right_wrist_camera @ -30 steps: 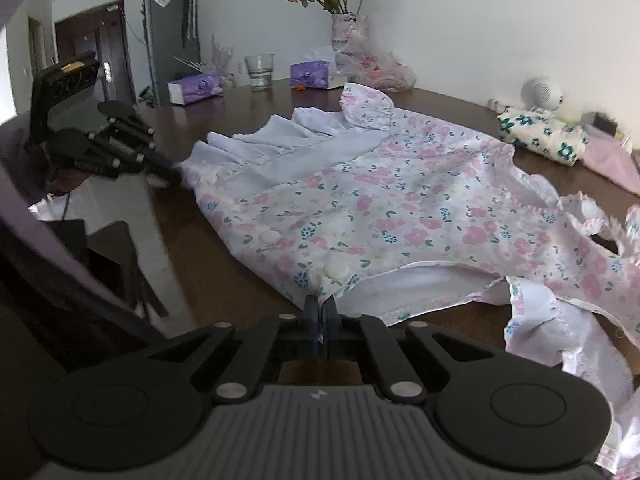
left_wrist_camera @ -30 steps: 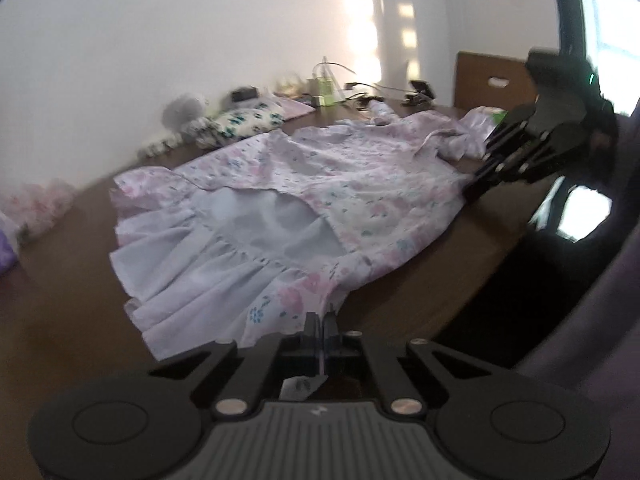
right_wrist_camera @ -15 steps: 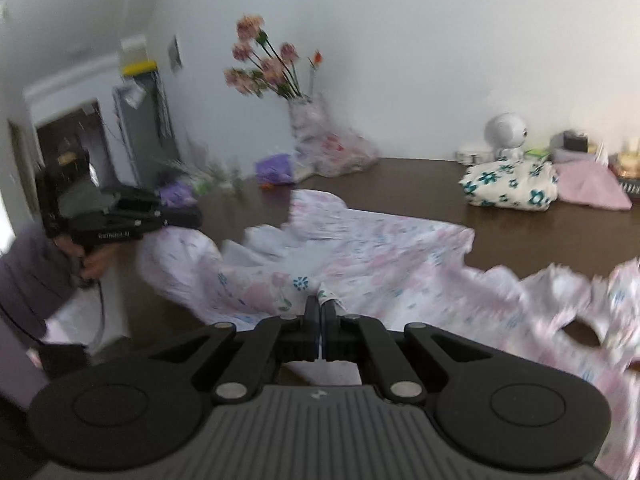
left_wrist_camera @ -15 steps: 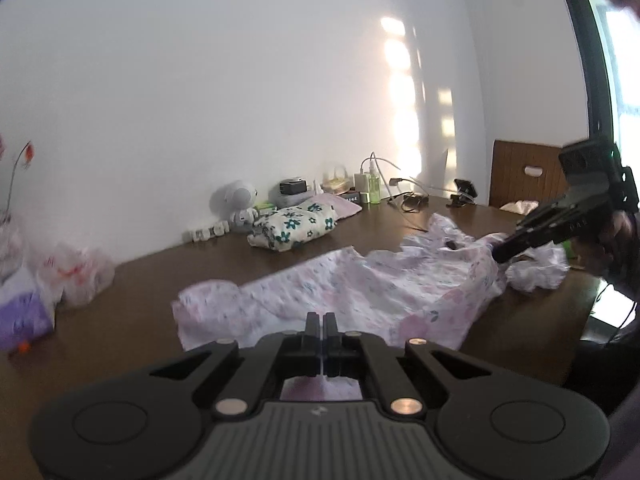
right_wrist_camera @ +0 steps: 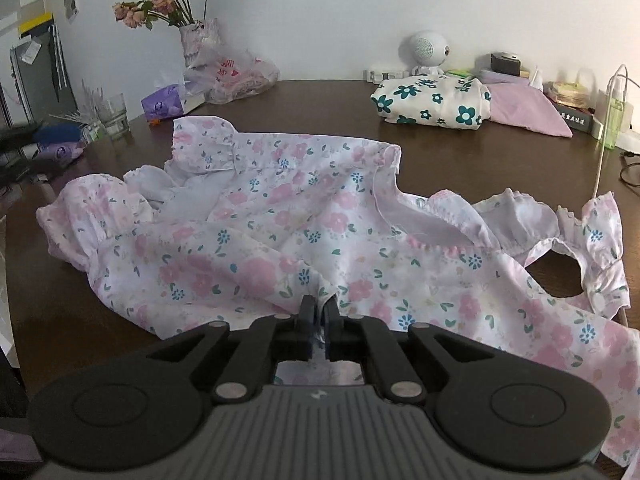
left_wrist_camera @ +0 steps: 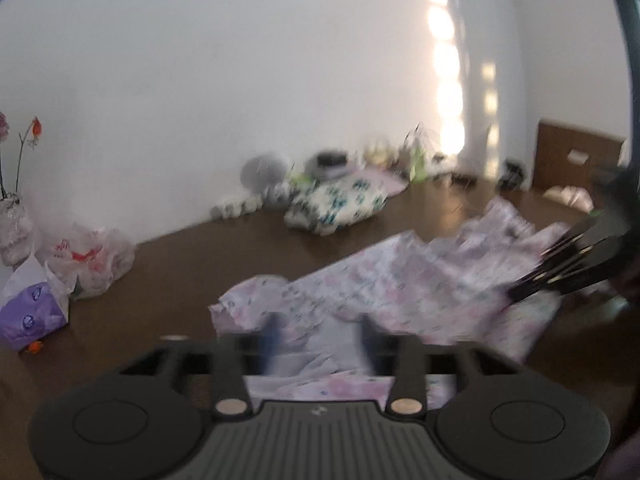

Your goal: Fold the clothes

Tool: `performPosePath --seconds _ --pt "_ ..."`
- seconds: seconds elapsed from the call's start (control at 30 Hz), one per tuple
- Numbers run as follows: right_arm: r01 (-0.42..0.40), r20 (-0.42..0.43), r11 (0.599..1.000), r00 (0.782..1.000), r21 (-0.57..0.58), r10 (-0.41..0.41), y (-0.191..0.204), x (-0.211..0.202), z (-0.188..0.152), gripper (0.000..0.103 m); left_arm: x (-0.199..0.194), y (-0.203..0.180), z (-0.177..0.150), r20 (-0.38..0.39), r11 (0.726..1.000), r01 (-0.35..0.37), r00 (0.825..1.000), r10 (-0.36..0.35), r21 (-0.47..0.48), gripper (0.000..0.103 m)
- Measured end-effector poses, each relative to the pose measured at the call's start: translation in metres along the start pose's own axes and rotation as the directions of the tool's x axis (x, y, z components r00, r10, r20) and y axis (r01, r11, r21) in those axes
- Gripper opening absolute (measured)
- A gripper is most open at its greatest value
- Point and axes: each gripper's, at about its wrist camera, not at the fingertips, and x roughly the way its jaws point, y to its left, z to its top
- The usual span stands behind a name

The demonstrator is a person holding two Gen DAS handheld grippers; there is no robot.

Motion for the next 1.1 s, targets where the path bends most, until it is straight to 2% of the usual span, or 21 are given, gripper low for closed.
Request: performPosePath --seconds 0.03,0.13,0.2,0.23,0.27,0.3,0.33,0.37,0.43,0.5,0.53,0.57,0.63,0.67,0.7,0.77,0.8,0.87,0.9,1.03,1.1 --pt "-0.002 0.005 1.000 1.000 0.004 0.002 -0.001 0.001 0.000 0.003 -0.001 0.001 -0.002 -0.014 1.000 -0.010 1.000 0.010 -0.028 0.091" --pt "-0.002 0.012 1.000 1.000 0.013 0.002 -0.001 0.000 0.001 0.004 0.011 -0.001 -0.019 -0.119 0.984 -0.099 0.990 0.082 -0.147 0.090" --pt "0.005 0.015 1.000 1.000 0.014 -0.005 -0.001 -0.001 0.001 0.004 0.018 -0.002 -0.029 -0.177 0.964 -0.161 0.976 0.124 -0.210 0.081" --pt "0.011 0.018 1.000 1.000 0.017 -0.012 -0.001 -0.001 0.000 0.004 0.020 -0.004 -0.030 -0.172 0.958 -0.187 0.974 0.151 -0.218 0.058" --pt "0.020 0.023 1.000 1.000 0.024 -0.021 -0.002 -0.002 -0.001 0.004 0.021 -0.006 -0.030 -0.167 0.951 -0.213 0.970 0.177 -0.227 0.018" --pt "0.035 0.034 0.999 0.999 0.029 -0.036 -0.002 -0.005 -0.001 0.005 0.022 -0.008 -0.031 -0.162 0.942 -0.238 0.966 0.203 -0.235 0.000" --pt "0.058 0.052 0.998 0.997 0.031 -0.059 -0.003 -0.010 -0.002 0.012 0.023 -0.010 -0.032 -0.158 0.933 -0.263 0.960 0.230 -0.243 0.002" --pt "0.080 0.070 0.996 0.994 0.034 -0.083 -0.004 -0.016 -0.002 0.032 0.024 -0.012 -0.032 -0.154 0.924 -0.288 0.954 0.256 -0.252 0.002" --pt "0.125 0.106 0.991 0.986 0.041 -0.129 -0.006 -0.026 -0.003 0.054 0.026 -0.016 -0.034 -0.146 0.902 -0.337 0.940 0.308 -0.269 0.002" --pt "0.170 0.142 0.984 0.974 0.050 -0.175 -0.007 -0.036 -0.004 0.052 0.029 -0.019 -0.035 -0.139 0.877 -0.384 0.923 0.359 -0.287 0.004" --pt "0.191 0.159 0.980 0.967 0.054 -0.198 -0.008 -0.042 -0.004 0.047 0.030 -0.021 -0.035 -0.136 0.864 -0.407 0.913 0.384 -0.296 0.010" --pt "0.177 0.177 0.983 0.967 0.051 -0.183 -0.006 -0.046 -0.005 0.037 0.030 -0.023 -0.035 -0.138 0.849 -0.436 0.900 0.414 -0.298 0.017" --pt "0.067 0.209 0.997 0.975 0.022 -0.071 0.003 -0.054 -0.005 0.032 0.026 -0.031 -0.029 -0.143 0.810 -0.520 0.854 0.501 -0.271 0.022" --pt "0.039 0.213 0.999 0.976 0.010 -0.040 0.006 -0.053 -0.005 0.030 0.023 -0.037 -0.025 -0.141 0.786 -0.562 0.827 0.545 -0.257 0.024" --pt "0.040 0.203 0.999 0.978 0.001 -0.040 0.009 -0.049 -0.005 0.029 0.020 -0.043 -0.021 -0.127 0.774 -0.583 0.812 0.570 -0.247 0.025" --pt "0.043 0.184 0.999 0.982 -0.016 -0.039 0.013 -0.039 -0.005 0.029 0.017 -0.058 -0.013 -0.061 0.802 -0.545 0.834 0.548 -0.246 0.045" --pt "0.044 0.174 0.999 0.984 -0.025 -0.039 0.015 -0.034 -0.005 0.029 0.018 -0.065 -0.010 -0.048 0.825 -0.505 0.859 0.510 -0.254 0.050" --pt "0.046 0.155 0.998 0.987 -0.042 -0.039 0.019 -0.024 -0.005 0.029 0.031 -0.078 -0.009 -0.044 0.878 -0.409 0.910 0.412 -0.247 0.053" --pt "0.047 0.145 0.998 0.989 -0.051 -0.039 0.021 -0.019 -0.004 0.029 0.042 -0.084 -0.009 -0.052 0.897 -0.377 0.926 0.375 -0.230 0.053" --pt "0.050 0.105 0.995 0.994 -0.087 -0.041 0.029 0.001 -0.004 0.029 0.088 -0.097 -0.009 -0.149 0.927 -0.335 0.938 0.312 -0.171 0.052" --pt "0.118 0.085 0.990 0.990 -0.073 -0.111 0.024 0.002 -0.006 0.029 0.101 -0.093 -0.013 -0.225 0.925 -0.334 0.929 0.292 -0.178 0.052"
